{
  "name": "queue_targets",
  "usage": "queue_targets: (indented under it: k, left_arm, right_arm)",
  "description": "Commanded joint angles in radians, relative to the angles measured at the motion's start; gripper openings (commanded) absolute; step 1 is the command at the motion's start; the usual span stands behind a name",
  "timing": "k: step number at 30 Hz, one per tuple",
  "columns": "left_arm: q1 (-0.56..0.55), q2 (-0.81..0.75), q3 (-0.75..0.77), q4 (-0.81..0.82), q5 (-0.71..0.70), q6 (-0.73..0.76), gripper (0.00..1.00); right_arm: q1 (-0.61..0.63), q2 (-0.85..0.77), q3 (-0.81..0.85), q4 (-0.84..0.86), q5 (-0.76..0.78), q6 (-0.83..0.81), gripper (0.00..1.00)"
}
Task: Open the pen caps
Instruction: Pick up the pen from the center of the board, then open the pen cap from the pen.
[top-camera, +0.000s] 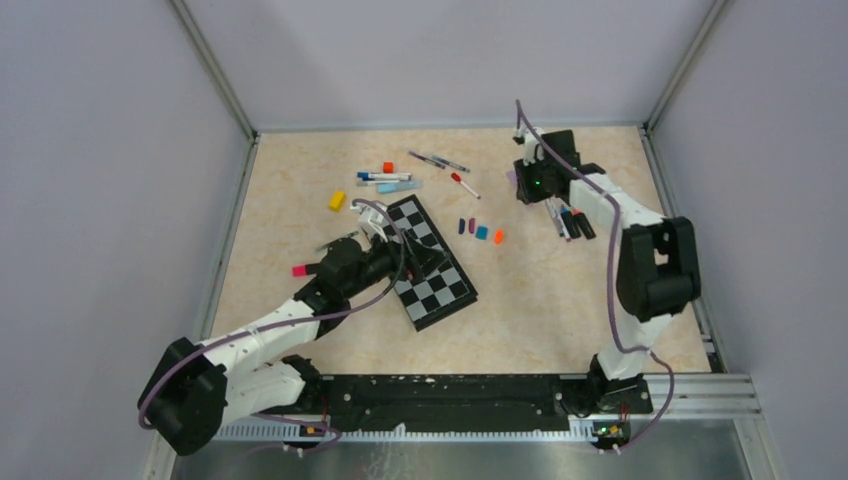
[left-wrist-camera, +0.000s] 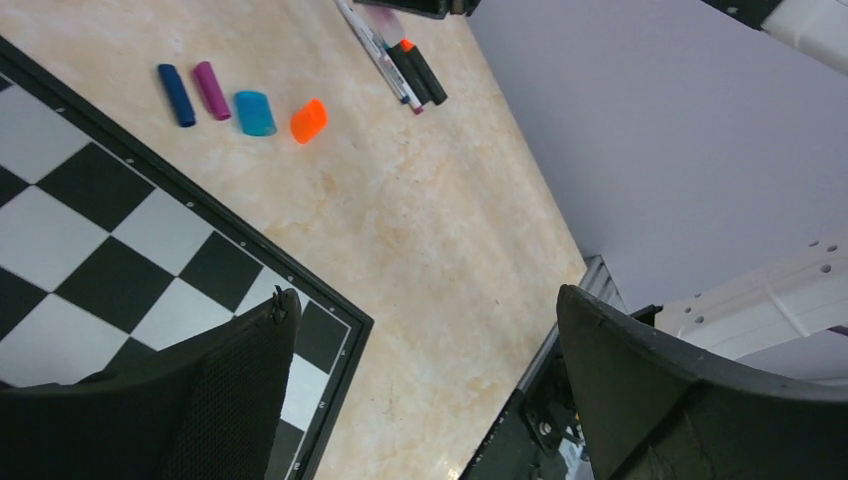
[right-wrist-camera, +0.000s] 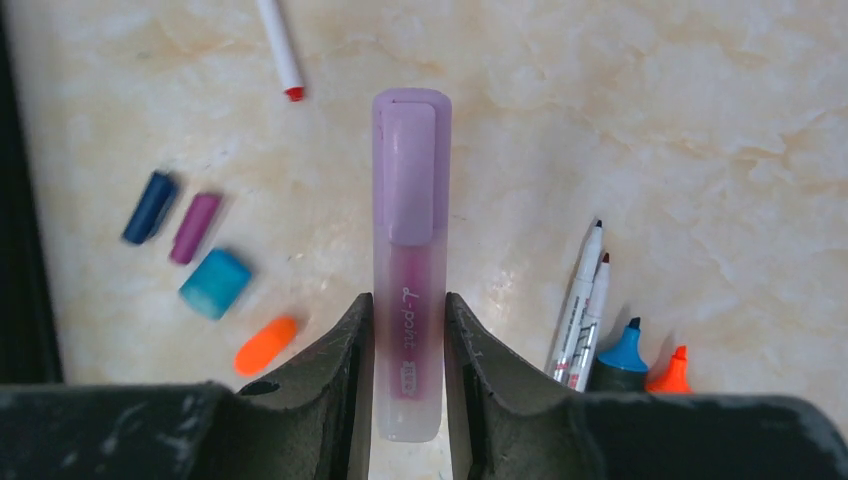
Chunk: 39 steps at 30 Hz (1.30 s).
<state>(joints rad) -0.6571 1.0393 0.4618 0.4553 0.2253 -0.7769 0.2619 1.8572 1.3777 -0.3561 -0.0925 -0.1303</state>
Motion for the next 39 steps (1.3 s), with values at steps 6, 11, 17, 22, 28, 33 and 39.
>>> queue_targets:
  k: [6, 11, 17, 22, 28, 33, 39]
  left_arm:
    - [-0.03, 0.176, 0.123, 0.26, 0.086, -0.133, 0.99]
    - [-0.089, 0.296, 0.201, 0.321, -0.018, -0.17, 0.99]
    - [-0.165, 0.447, 0.312, 0.272, -0.157, -0.241, 0.97]
    - [-0.217, 0.525, 0.39, 0.215, -0.286, -0.23, 0.91]
    - [-0.24, 0.559, 0.447, 0.163, -0.357, -0.224, 0.86]
    - [-0.251, 0.575, 0.467, 0.144, -0.398, -0.221, 0.78]
    - [-0.257, 0.599, 0.494, 0.118, -0.383, -0.231, 0.65]
  right_arm:
    - [-0.134, -0.411, -0.274, 0.02, -0.693, -0.187, 0.0]
    - [-0.137, -0.519, -0.398, -0.028, -0.862, -0.262, 0.0]
    - [-0.137, -0.592, -0.468, -0.027, -0.935, -0.29, 0.0]
    - [-0.137, -0.591, -0.47, -0.031, -0.967, -0.292, 0.0]
    - [-0.137, -0.584, -0.472, -0.041, -0.984, -0.3, 0.0]
    - [-0.135, -0.583, -0.471, -0.053, -0.981, -0.314, 0.0]
    - [-0.132, -0.577, -0.473, -0.057, -0.963, -0.324, 0.0]
